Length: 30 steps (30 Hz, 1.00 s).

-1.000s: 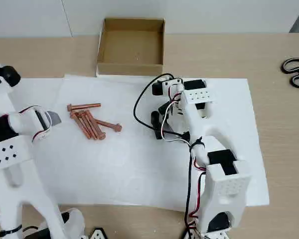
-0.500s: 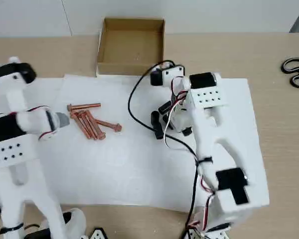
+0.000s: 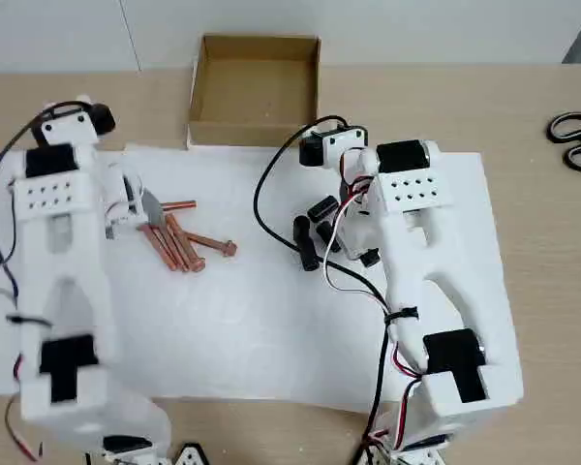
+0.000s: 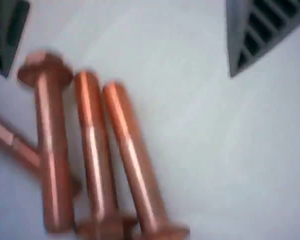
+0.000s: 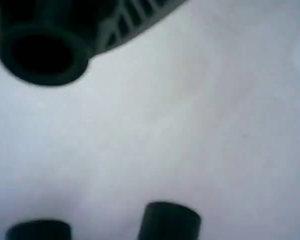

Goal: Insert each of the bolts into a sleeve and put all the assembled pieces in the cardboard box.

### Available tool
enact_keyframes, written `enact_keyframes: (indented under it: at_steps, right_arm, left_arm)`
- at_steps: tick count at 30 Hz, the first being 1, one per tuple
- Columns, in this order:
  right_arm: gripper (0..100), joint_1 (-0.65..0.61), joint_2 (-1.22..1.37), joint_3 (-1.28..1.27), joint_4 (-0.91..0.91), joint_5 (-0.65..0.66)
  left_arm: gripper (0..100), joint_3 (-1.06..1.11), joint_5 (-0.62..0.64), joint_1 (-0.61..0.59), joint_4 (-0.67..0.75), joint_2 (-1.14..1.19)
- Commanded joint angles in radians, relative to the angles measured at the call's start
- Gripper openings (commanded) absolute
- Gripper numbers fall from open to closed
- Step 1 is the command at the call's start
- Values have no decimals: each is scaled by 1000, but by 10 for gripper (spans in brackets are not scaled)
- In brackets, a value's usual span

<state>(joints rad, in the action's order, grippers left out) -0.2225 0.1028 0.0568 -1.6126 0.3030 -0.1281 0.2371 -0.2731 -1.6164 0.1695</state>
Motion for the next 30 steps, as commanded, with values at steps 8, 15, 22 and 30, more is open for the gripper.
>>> enact_keyframes:
  at_steps: [8, 15, 22, 30]
  right_arm:
    - [6, 10, -61, 46, -7, -6]
    - [6, 8, -61, 46, 1, -6]
    - [6, 8, -61, 46, -5, -6]
    - [6, 8, -61, 46, -5, -6]
  left_arm:
    - [265, -133, 169, 0, -46, 209]
    - [265, -131, 180, -8, -51, 227]
    - [201, -134, 181, -12, 2, 308]
    - [136, -137, 215, -12, 44, 354]
